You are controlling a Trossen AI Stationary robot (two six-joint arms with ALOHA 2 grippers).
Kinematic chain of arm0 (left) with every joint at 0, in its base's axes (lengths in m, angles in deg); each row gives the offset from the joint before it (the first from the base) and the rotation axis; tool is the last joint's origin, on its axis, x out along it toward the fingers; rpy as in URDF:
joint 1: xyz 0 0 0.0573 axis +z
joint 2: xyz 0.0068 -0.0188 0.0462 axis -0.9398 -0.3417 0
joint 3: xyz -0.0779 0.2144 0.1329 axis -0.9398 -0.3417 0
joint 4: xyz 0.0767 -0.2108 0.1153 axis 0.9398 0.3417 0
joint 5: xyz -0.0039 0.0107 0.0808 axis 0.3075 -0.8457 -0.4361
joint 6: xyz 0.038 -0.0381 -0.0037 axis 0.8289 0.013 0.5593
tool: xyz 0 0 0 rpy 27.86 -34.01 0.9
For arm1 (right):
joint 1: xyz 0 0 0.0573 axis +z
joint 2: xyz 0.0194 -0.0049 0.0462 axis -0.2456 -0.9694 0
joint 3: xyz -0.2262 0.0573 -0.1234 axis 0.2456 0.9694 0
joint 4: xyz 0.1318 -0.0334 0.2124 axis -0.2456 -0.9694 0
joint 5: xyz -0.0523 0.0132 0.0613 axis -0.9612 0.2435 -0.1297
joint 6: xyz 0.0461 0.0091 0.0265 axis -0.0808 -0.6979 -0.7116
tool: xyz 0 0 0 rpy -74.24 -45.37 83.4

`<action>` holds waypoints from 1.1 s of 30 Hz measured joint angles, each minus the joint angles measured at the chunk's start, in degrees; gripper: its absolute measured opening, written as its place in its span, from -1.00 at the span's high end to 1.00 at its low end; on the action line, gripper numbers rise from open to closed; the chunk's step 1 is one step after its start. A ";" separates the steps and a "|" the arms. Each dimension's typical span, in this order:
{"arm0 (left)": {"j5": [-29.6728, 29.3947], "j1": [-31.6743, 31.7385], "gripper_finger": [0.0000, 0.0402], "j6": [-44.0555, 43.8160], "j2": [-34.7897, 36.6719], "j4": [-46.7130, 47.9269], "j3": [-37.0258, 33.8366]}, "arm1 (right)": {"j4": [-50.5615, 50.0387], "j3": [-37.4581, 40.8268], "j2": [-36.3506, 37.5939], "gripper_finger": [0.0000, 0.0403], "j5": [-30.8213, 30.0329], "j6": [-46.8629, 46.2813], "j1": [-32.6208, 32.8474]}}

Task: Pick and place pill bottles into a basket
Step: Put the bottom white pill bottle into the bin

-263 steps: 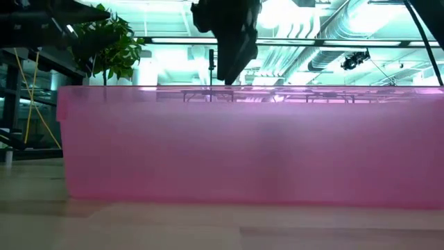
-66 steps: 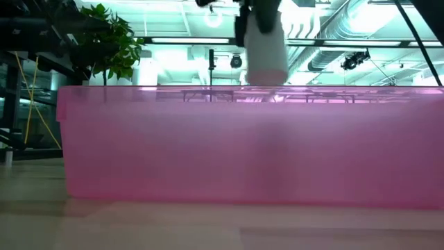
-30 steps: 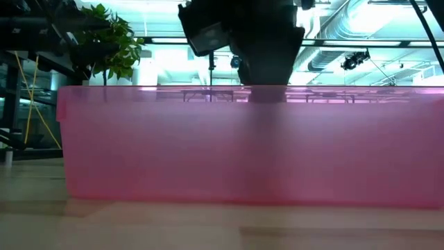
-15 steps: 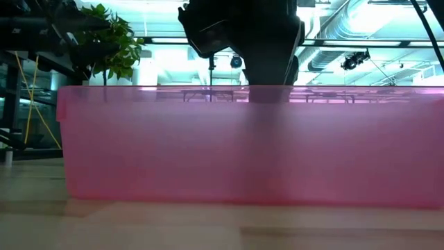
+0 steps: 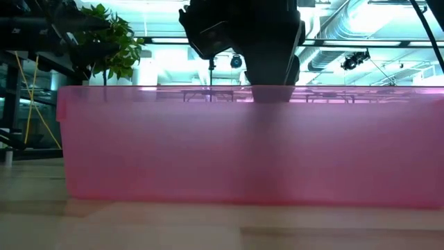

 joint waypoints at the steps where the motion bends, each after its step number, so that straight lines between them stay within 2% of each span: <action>1: 0.00 0.00 -0.26 0.00 -0.02 0.00 0.00 | -0.40 0.00 0.01 -0.11 0.18 0.27 -0.04; 9: 0.02 -0.02 -0.26 0.00 -0.02 0.02 0.00 | -5.87 -4.12 0.26 -0.11 -2.49 2.78 -0.65; 15: 0.03 -0.02 -0.26 0.00 0.00 0.02 0.02 | -11.56 -12.37 0.31 -0.11 -5.84 4.67 -1.29; 18: 0.02 -0.02 -0.26 -0.01 0.00 0.02 0.00 | -12.42 -17.77 0.35 -0.11 -9.50 5.96 -1.54; 21: 0.02 -0.02 -0.26 0.00 0.00 0.02 0.00 | -13.32 -22.72 0.36 -0.11 -15.96 6.79 -1.77; 23: 0.02 -0.02 -0.26 0.00 -0.02 0.00 0.02 | -11.71 -22.06 1.67 -0.11 -20.51 6.76 -2.37; 26: 0.02 -0.02 -0.26 -0.02 0.00 -0.03 0.00 | -12.17 -20.92 2.27 -0.11 -23.83 5.76 -4.08; 33: -0.39 -0.02 -0.26 -0.02 -0.02 -0.04 0.00 | -11.16 -20.85 1.64 -0.12 -23.30 5.13 -9.99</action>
